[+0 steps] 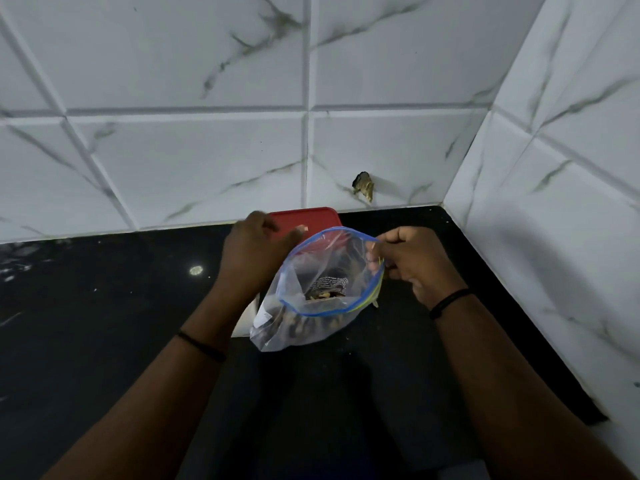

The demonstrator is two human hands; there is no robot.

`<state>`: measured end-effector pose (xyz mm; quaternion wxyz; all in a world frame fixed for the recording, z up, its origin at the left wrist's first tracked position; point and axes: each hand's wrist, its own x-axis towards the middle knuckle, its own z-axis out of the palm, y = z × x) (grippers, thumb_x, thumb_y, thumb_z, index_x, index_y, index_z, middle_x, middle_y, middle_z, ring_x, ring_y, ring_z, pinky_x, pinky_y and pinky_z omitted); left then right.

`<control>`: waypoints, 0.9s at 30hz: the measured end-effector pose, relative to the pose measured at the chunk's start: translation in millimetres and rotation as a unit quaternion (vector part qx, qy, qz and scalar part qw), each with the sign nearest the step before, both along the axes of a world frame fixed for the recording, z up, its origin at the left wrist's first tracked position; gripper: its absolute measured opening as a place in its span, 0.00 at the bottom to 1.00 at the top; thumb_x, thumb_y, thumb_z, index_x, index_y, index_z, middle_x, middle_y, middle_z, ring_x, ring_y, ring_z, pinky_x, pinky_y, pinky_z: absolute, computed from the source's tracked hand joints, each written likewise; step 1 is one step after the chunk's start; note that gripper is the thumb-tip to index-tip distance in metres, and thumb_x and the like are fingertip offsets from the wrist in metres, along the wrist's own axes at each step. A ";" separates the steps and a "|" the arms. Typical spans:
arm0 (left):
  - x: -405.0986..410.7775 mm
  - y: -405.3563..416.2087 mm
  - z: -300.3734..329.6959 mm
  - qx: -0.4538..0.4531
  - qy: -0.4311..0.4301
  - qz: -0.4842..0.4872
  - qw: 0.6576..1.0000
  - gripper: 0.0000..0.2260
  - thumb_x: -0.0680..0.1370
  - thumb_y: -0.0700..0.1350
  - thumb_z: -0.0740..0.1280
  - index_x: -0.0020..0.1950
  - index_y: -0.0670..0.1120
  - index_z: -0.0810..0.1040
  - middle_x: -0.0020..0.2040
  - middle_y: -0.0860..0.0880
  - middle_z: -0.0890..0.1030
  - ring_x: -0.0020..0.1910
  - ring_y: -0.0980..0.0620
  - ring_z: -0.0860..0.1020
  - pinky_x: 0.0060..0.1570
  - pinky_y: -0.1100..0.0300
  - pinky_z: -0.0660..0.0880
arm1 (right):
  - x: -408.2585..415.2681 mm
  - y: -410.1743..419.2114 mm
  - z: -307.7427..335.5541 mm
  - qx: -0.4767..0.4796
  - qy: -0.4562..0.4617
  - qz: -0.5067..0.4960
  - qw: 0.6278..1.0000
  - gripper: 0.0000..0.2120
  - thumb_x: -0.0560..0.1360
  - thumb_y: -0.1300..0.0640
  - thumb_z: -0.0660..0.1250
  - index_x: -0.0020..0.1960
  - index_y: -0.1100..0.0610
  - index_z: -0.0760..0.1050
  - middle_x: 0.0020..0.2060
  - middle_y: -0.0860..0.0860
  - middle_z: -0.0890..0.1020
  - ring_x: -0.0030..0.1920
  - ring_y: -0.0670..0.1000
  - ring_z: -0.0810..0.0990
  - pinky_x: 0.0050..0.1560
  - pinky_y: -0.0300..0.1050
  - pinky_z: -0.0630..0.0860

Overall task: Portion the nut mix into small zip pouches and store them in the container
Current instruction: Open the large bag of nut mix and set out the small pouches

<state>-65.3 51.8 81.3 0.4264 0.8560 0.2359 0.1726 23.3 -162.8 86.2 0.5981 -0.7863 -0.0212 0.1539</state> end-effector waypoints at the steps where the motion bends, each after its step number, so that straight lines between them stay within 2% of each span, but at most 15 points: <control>1: -9.6 2.8 -5.1 0.031 0.027 0.028 0.999 0.21 0.72 0.62 0.72 0.39 0.44 0.77 0.33 0.48 0.79 0.32 0.50 0.77 0.34 0.58 0.73 | -1.3 -0.3 0.5 0.008 0.009 -0.003 1.000 0.03 0.74 0.65 0.73 0.47 0.62 0.79 0.39 0.60 0.85 0.35 0.52 0.83 0.38 0.47 0.80; 3: -25.3 5.8 -15.0 0.025 0.110 0.039 0.993 0.24 0.75 0.61 0.70 0.32 0.42 0.75 0.28 0.45 0.76 0.28 0.48 0.75 0.31 0.58 0.72 | -2.4 0.2 1.6 0.014 0.022 -0.010 1.000 0.03 0.74 0.65 0.73 0.47 0.62 0.79 0.40 0.60 0.85 0.35 0.52 0.83 0.39 0.47 0.81; 4: -30.5 6.7 -20.3 0.006 0.159 0.026 0.987 0.25 0.76 0.61 0.69 0.31 0.41 0.76 0.28 0.44 0.78 0.28 0.46 0.78 0.33 0.56 0.76 | -2.6 0.9 1.5 0.016 0.027 -0.013 0.999 0.04 0.74 0.65 0.73 0.48 0.63 0.79 0.40 0.60 0.85 0.35 0.53 0.83 0.39 0.48 0.81; 6: -34.4 7.8 -33.8 -0.052 0.242 -0.004 0.969 0.26 0.76 0.62 0.68 0.38 0.38 0.81 0.34 0.42 0.83 0.35 0.45 0.84 0.41 0.50 0.83 | -3.2 2.1 1.4 0.011 0.028 -0.018 0.999 0.05 0.75 0.64 0.73 0.49 0.64 0.79 0.40 0.60 0.85 0.35 0.53 0.84 0.39 0.48 0.81; 8: -33.2 4.4 -42.9 -0.152 0.276 -0.004 0.949 0.21 0.77 0.57 0.69 0.47 0.37 0.81 0.42 0.41 0.85 0.41 0.44 0.85 0.44 0.50 0.83 | -4.7 3.7 2.8 0.008 0.028 -0.022 0.999 0.05 0.75 0.64 0.72 0.49 0.64 0.79 0.40 0.60 0.85 0.35 0.53 0.84 0.39 0.48 0.82; 10: -29.2 -1.6 -48.7 -0.250 0.259 0.021 0.933 0.17 0.78 0.51 0.70 0.52 0.36 0.80 0.46 0.39 0.84 0.44 0.42 0.85 0.46 0.50 0.83 | -6.7 6.3 4.4 0.010 0.034 -0.025 0.999 0.05 0.75 0.64 0.72 0.49 0.65 0.79 0.39 0.60 0.85 0.34 0.52 0.83 0.39 0.48 0.82; 12: -25.4 -6.4 -52.7 -0.320 0.229 0.059 0.918 0.17 0.78 0.48 0.72 0.55 0.34 0.78 0.46 0.38 0.84 0.41 0.42 0.84 0.45 0.49 0.82 | -8.9 8.4 6.8 0.019 0.046 -0.025 0.998 0.05 0.75 0.63 0.72 0.49 0.65 0.79 0.38 0.60 0.85 0.33 0.52 0.83 0.38 0.48 0.83; 16: -17.9 -9.3 -57.6 -0.461 0.155 0.125 0.865 0.19 0.77 0.43 0.73 0.64 0.36 0.74 0.47 0.39 0.82 0.38 0.44 0.82 0.32 0.54 0.81 | -10.0 6.6 7.7 0.055 0.088 -0.012 0.995 0.04 0.77 0.64 0.69 0.50 0.66 0.79 0.37 0.59 0.84 0.30 0.49 0.82 0.35 0.43 0.83; 19: -12.6 -10.6 -54.8 -0.495 0.136 0.138 0.847 0.12 0.78 0.39 0.70 0.60 0.36 0.77 0.43 0.41 0.81 0.38 0.47 0.80 0.35 0.55 0.79 | -7.7 4.1 6.2 0.095 0.130 -0.018 0.987 0.05 0.78 0.66 0.68 0.51 0.68 0.79 0.37 0.59 0.83 0.29 0.50 0.82 0.35 0.45 0.83; 22: -9.0 -8.7 -50.8 -0.532 0.100 0.143 0.829 0.03 0.81 0.37 0.65 0.50 0.38 0.77 0.42 0.41 0.80 0.39 0.47 0.79 0.32 0.54 0.80 | -2.9 3.6 2.9 0.201 0.182 -0.065 0.960 0.06 0.80 0.68 0.63 0.51 0.67 0.78 0.36 0.58 0.83 0.29 0.49 0.83 0.31 0.42 0.82; 23: -8.4 -7.4 -48.5 -0.557 0.078 0.141 0.815 0.05 0.82 0.37 0.62 0.49 0.39 0.76 0.42 0.42 0.79 0.39 0.47 0.78 0.31 0.54 0.80 | -2.3 3.7 1.7 0.244 0.198 -0.084 0.946 0.07 0.81 0.68 0.61 0.51 0.66 0.78 0.35 0.57 0.83 0.29 0.49 0.83 0.31 0.41 0.82; 26: -2.9 -0.7 -41.6 -0.640 0.015 0.146 0.754 0.11 0.84 0.36 0.55 0.47 0.38 0.74 0.43 0.42 0.78 0.41 0.47 0.78 0.45 0.50 0.80 | -2.5 5.5 -1.9 0.343 0.250 -0.132 0.896 0.11 0.83 0.68 0.56 0.47 0.65 0.76 0.32 0.57 0.82 0.29 0.49 0.82 0.27 0.40 0.80; 27: -0.7 2.3 -38.9 -0.665 -0.002 0.142 0.733 0.12 0.84 0.36 0.54 0.46 0.37 0.74 0.44 0.42 0.78 0.41 0.48 0.78 0.45 0.49 0.80 | -2.6 6.2 -2.6 0.367 0.272 -0.147 0.877 0.11 0.83 0.68 0.56 0.47 0.65 0.75 0.34 0.57 0.80 0.32 0.50 0.81 0.26 0.39 0.79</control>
